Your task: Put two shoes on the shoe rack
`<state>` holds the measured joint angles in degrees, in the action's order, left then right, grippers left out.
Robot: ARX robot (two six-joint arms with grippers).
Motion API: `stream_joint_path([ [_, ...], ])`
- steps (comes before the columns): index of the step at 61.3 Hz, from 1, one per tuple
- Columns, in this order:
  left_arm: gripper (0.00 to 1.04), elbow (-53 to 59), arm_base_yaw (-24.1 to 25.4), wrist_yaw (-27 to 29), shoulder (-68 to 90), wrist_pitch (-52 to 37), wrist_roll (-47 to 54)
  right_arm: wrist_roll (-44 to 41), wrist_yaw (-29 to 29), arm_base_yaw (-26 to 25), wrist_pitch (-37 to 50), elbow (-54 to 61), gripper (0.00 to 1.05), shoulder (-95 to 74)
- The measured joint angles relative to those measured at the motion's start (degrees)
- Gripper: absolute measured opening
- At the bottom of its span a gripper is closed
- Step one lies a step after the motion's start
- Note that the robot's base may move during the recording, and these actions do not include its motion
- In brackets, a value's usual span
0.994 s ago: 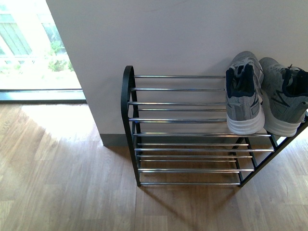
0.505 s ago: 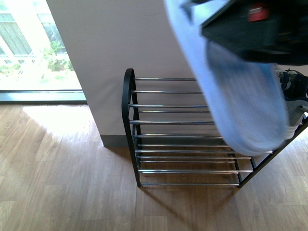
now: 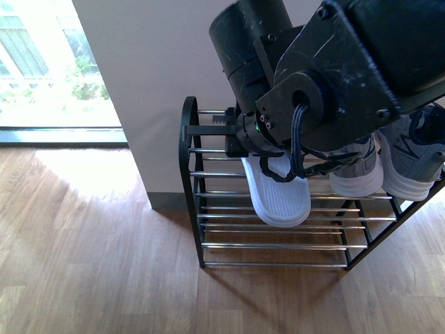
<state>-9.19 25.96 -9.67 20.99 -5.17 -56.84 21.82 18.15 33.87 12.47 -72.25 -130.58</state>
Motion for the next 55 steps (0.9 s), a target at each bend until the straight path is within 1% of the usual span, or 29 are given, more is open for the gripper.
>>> stream_joint_path([
  [3,0.02,0.0,0.0,0.0,0.0,0.0,0.0,-0.2,1.7,-1.7,-1.0,-3.5,0.01,-3.2],
  [10,0.02,0.0,0.0,0.0,0.0,0.0,0.0,-0.7,3.1,-4.9,-2.9,-9.2,0.01,-7.7],
  [17,0.02,0.0,0.0,0.0,0.0,0.0,0.0,-0.5,2.5,-6.3,-5.0,-12.8,0.01,-10.2],
  [21,0.02,0.0,0.0,0.0,0.0,0.0,0.0,0.4,1.2,-7.2,-6.7,-15.6,0.01,-12.2],
  [28,0.02,0.0,0.0,0.0,0.0,0.0,0.0,-0.6,3.0,-8.5,-6.4,-18.7,0.01,-15.1],
  [35,0.02,0.0,0.0,0.0,0.0,0.0,0.0,-1.5,3.0,-10.0,-6.3,-20.0,0.01,-16.1],
  [38,0.02,0.0,0.0,0.0,0.0,0.0,0.0,-1.7,1.4,-10.2,-5.8,-20.0,0.01,-16.1],
  [49,0.02,0.0,0.0,0.0,0.0,0.0,0.0,-1.5,-7.7,-9.8,-4.5,-19.8,0.01,-16.1],
  [55,0.02,0.0,0.0,0.0,0.0,0.0,0.0,-1.7,-8.3,-9.4,-5.0,-19.9,0.01,-16.1],
])
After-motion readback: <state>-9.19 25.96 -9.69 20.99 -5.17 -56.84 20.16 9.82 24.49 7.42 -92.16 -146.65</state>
